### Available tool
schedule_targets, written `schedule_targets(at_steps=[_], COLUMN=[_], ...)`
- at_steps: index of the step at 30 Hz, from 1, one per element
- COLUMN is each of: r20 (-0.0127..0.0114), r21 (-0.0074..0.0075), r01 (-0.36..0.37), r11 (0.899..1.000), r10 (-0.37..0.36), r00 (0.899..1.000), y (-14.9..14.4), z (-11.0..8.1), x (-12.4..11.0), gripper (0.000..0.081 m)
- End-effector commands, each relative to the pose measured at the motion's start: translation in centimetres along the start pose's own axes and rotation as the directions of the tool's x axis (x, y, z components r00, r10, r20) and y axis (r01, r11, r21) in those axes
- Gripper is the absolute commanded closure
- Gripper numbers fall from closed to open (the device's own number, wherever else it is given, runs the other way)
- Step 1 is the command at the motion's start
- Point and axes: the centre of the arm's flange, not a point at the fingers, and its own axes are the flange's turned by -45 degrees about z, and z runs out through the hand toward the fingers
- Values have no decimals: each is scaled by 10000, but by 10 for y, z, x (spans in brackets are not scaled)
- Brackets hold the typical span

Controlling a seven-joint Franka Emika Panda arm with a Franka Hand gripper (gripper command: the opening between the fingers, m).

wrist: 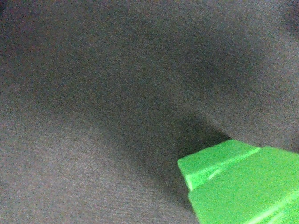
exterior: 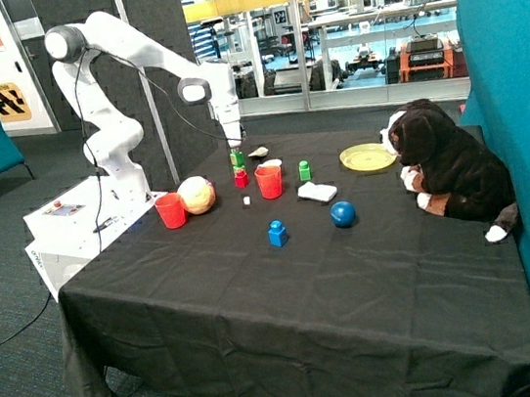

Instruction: Stack green blocks

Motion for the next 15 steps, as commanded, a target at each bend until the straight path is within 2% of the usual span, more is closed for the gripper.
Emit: schedule_targets(at_steps=[1, 2, 3, 4, 5, 7, 15], r20=[10, 10, 10, 10, 10, 10, 10], r21=[2, 2, 2, 2, 2, 2, 2], r01=[-44, -48, -62, -64, -72, -86, -87], r11=[10000, 10000, 10000, 10000, 10000, 10000, 10000], r10=[44, 48, 62, 64, 72, 86, 87], r00=[10000, 10000, 10000, 10000, 10000, 10000, 10000], y=[2, 2, 1, 1, 0, 0, -3], z=[-1, 0, 0, 1, 2, 3, 6], x=[-4, -5, -6, -6, -8, -9, -12], gripper=[70, 70, 116, 93, 136, 159, 166])
